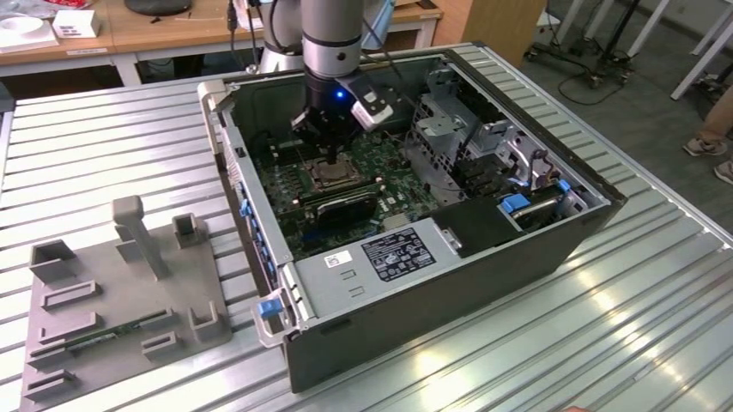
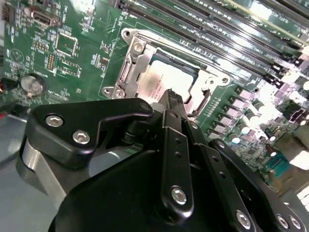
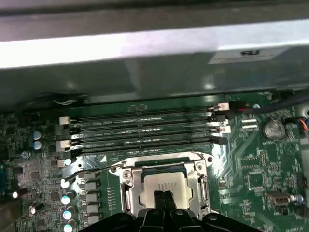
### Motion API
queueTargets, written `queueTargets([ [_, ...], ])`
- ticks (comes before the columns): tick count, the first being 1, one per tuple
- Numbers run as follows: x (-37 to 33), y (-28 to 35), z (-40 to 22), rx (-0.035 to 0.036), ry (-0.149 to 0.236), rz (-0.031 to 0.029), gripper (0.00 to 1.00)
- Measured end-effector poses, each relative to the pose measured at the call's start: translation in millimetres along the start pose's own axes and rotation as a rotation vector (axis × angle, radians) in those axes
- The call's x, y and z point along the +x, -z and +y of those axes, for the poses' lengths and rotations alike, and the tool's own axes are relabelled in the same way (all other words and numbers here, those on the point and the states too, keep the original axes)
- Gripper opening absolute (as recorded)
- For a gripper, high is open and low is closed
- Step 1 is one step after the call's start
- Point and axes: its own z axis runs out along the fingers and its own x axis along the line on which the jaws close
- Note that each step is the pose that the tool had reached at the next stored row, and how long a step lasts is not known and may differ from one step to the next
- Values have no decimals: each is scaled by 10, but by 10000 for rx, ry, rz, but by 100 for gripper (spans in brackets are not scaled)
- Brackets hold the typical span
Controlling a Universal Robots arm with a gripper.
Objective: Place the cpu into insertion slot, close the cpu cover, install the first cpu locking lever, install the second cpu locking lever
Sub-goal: 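Close the cpu cover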
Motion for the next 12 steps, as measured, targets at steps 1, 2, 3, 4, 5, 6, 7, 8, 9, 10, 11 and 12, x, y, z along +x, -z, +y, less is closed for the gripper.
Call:
queueTargets([
  [1, 0, -3, 0, -6, 144, 5, 10],
  [2, 1, -6, 0, -14, 303, 9, 10],
  [3, 2, -7, 0, -17, 412, 13, 10],
  [4, 8, -9, -1, -21, 480, 15, 10],
  [5, 21, -11, -2, -24, 504, 14, 10],
  [6, 38, -13, -3, -23, 508, 14, 10],
  [7, 55, -15, -5, -22, 507, 14, 10],
  [8, 74, -17, -7, -18, 506, 15, 10],
  [9, 92, -18, -9, -14, 507, 14, 10],
  [10, 109, -19, -11, -8, 507, 15, 10],
  [11, 129, -20, -13, -5, 509, 15, 10],
  [12, 150, -21, -15, -1, 509, 14, 10],
])
